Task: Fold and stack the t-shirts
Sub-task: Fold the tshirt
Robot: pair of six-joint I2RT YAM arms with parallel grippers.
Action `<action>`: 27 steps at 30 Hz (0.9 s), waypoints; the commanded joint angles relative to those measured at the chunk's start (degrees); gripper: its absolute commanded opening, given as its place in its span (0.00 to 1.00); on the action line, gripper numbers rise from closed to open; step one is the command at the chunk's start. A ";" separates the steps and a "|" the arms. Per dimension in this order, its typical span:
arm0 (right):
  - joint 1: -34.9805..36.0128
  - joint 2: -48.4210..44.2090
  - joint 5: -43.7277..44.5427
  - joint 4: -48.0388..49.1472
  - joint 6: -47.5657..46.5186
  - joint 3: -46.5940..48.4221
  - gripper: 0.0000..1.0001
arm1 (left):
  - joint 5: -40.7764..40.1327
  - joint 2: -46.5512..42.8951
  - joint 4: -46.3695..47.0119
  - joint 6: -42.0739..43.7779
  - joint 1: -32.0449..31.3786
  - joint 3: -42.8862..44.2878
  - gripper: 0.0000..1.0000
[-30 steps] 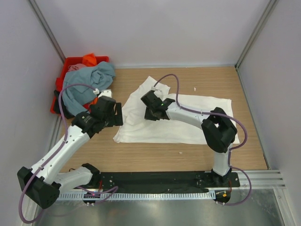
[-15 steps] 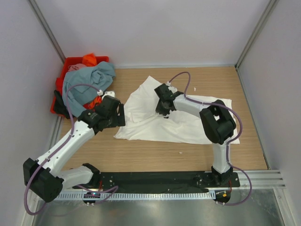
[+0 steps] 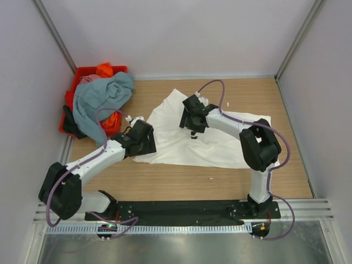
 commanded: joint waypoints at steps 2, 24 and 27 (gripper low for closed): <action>2.02 -5.42 2.97 -3.71 -4.32 5.50 0.71 | -3.03 4.85 7.33 -2.73 -0.26 -3.18 0.68; 7.65 6.18 -5.12 -3.54 0.33 13.25 0.68 | -5.23 0.30 9.97 -9.85 -0.26 -15.48 0.11; 8.00 7.06 -5.38 -3.02 0.95 13.25 0.68 | -5.14 0.73 9.97 -9.68 -0.26 -15.31 0.11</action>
